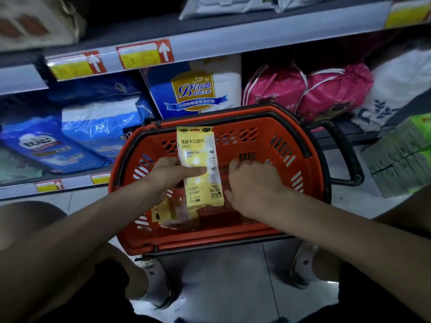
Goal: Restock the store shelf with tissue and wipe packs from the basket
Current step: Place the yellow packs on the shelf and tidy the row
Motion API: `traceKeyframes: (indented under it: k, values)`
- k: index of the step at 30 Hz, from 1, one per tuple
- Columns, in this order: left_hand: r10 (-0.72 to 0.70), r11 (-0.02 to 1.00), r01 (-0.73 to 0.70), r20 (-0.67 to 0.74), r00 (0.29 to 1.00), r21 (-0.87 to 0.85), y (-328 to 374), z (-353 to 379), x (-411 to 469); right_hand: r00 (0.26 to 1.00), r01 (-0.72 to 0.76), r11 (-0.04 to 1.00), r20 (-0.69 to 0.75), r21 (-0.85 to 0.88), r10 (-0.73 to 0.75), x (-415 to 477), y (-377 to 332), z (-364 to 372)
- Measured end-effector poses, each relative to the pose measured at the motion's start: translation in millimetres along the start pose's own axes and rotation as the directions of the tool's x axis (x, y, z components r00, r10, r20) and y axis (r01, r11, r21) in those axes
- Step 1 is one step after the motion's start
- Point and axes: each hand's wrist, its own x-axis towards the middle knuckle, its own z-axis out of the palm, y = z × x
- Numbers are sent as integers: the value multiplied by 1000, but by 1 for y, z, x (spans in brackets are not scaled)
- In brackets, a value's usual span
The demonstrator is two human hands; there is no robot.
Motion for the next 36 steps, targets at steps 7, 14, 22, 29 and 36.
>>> traceKeyframes:
  k: [7,14,22,29,36]
  values:
    - [80,992,-77,22,997,-95,10,10,-21,979,121,908,-202,401,-41,-8,1,-18]
    - [196,959,-166,111,974,-231,16,16,-37,991,69,867,-137,493,-1,1,-8,-9]
    - [256,945,-218,133,958,-243,31,12,-26,964,-221,-52,226,974,139,23,11,-13]
    - [343,924,-309,129,931,-224,41,1,-37,949,-264,-560,316,786,-3,18,26,-10]
    - [351,922,-323,112,930,-215,42,-2,-43,977,-193,-566,212,801,-33,11,31,-15]
